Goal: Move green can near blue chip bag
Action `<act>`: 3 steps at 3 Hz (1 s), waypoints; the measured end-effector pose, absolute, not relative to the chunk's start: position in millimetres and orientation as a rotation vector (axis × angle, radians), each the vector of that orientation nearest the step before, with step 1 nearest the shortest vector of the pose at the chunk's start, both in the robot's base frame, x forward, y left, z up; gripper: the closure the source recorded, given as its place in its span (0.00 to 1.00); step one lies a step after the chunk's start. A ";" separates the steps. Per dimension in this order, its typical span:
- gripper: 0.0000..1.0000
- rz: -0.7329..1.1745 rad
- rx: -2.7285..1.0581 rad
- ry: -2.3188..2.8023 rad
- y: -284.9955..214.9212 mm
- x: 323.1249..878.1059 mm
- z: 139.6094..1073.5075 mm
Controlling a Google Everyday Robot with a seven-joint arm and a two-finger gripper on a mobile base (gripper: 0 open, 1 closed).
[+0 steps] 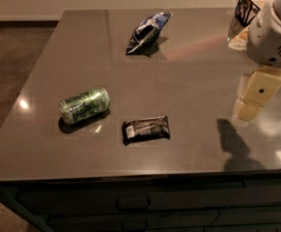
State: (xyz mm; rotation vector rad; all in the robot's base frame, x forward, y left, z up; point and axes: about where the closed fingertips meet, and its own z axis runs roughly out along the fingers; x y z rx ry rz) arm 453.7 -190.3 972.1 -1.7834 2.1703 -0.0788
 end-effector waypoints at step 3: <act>0.00 0.105 -2.064 1.877 -40.9 523.3 934.2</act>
Offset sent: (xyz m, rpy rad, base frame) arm 0.0765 0.1620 -0.0398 0.0868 0.0544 0.3413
